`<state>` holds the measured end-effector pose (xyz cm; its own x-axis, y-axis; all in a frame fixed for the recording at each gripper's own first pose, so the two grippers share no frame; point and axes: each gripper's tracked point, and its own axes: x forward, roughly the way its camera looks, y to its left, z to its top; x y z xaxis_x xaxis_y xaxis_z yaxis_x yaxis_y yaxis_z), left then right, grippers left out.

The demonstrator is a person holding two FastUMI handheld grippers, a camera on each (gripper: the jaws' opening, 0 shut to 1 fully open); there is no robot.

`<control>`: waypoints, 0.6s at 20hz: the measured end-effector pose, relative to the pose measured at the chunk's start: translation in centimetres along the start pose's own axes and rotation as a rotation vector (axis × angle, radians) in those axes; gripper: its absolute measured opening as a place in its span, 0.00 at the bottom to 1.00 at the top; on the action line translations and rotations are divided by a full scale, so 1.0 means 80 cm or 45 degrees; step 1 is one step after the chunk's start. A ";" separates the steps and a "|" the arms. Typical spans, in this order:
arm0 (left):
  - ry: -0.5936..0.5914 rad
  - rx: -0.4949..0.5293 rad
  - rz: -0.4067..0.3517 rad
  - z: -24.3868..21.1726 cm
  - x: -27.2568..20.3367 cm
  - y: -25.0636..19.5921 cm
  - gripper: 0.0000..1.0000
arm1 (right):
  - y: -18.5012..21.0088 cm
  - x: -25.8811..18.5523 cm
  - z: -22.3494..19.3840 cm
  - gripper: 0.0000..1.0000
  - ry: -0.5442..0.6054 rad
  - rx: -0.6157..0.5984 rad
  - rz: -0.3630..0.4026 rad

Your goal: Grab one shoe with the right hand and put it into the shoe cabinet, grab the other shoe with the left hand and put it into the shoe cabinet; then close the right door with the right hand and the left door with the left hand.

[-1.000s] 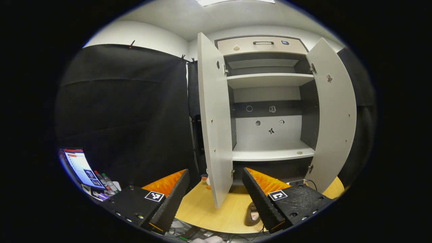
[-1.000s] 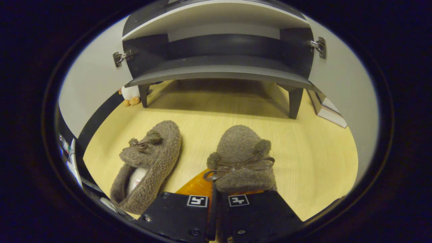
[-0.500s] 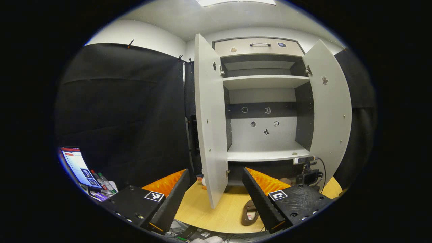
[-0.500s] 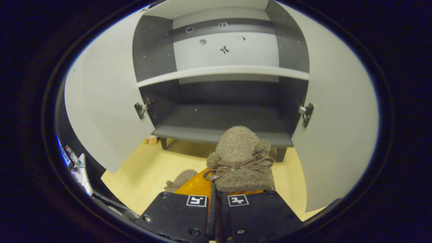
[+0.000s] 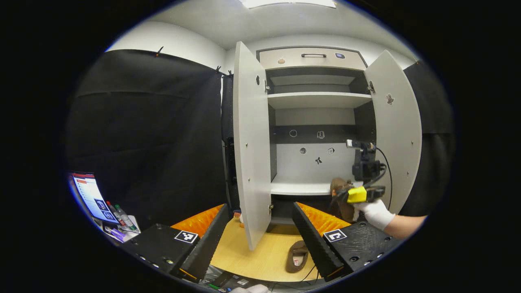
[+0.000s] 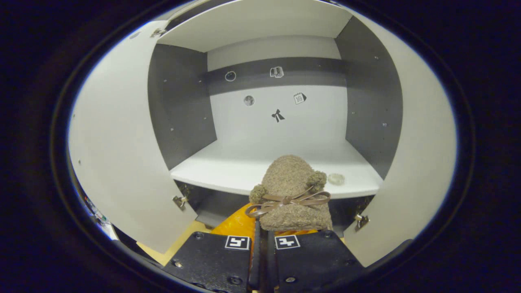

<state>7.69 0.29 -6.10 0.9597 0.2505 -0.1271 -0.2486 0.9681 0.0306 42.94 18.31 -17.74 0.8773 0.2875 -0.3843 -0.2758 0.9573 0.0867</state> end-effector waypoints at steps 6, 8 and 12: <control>0.003 -0.019 0.031 -0.003 -0.001 -0.003 0.96 | -0.027 0.080 0.095 0.10 0.005 0.055 -0.078; 0.004 -0.021 0.052 -0.005 -0.001 0.000 0.96 | -0.040 0.115 0.109 0.07 0.028 0.030 -0.126; 0.009 -0.027 0.102 -0.005 -0.002 0.006 0.96 | -0.055 0.161 0.107 0.07 0.142 0.036 -0.160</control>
<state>7.39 0.71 -6.43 0.9357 0.3271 -0.1322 -0.3274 0.9447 0.0199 58.80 18.05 -15.19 0.8547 0.1619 -0.4932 -0.1542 0.9864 0.0565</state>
